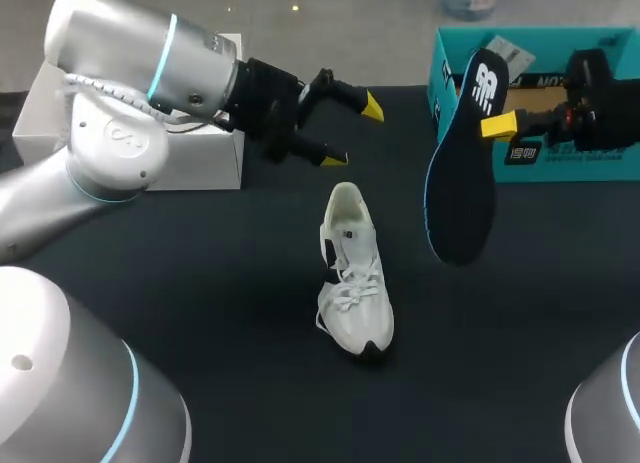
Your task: Take the shoe out of the shoebox, open the shoe tongue, remove and reinsert the insole, then place the shoe into the shoebox
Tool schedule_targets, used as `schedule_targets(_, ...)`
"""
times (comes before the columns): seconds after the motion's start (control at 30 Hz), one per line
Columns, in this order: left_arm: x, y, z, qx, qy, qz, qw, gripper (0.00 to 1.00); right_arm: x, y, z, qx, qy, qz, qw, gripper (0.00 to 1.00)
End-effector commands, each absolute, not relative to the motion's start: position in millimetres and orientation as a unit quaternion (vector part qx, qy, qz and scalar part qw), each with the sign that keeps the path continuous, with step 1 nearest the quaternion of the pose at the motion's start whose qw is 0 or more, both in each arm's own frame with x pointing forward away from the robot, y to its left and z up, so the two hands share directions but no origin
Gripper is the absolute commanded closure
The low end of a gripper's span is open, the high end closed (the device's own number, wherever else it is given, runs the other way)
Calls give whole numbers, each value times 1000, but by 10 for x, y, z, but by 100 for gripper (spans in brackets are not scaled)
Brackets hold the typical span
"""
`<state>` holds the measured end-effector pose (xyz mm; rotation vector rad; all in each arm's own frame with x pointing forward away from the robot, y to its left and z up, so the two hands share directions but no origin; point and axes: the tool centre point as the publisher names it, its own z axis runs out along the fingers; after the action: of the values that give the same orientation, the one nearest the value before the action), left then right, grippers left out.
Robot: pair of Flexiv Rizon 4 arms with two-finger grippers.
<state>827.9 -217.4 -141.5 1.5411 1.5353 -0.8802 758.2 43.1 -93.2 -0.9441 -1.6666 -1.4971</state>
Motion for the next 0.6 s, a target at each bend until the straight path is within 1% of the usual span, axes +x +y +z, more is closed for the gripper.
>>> schedule_targets(0.03, 8189, -2097, -1287, 589, 565, -384, 431, 0, 7866, 472, -930, -325, -666, -531, 410, 100)
schedule_targets(0.27, 8105, -2200, -1102, 575, 533, -412, 464, 0, 7966, 515, -946, -338, -681, -466, 453, 100)
schedule_targets(0.5, 8004, -2366, -1036, 554, 526, -417, 493, 0, 8094, 586, -958, -360, -693, -439, 444, 100)
schedule_targets(0.6, 7962, -2441, -984, 545, 516, -431, 501, 0, 8151, 648, -975, -361, -692, -432, 451, 100)
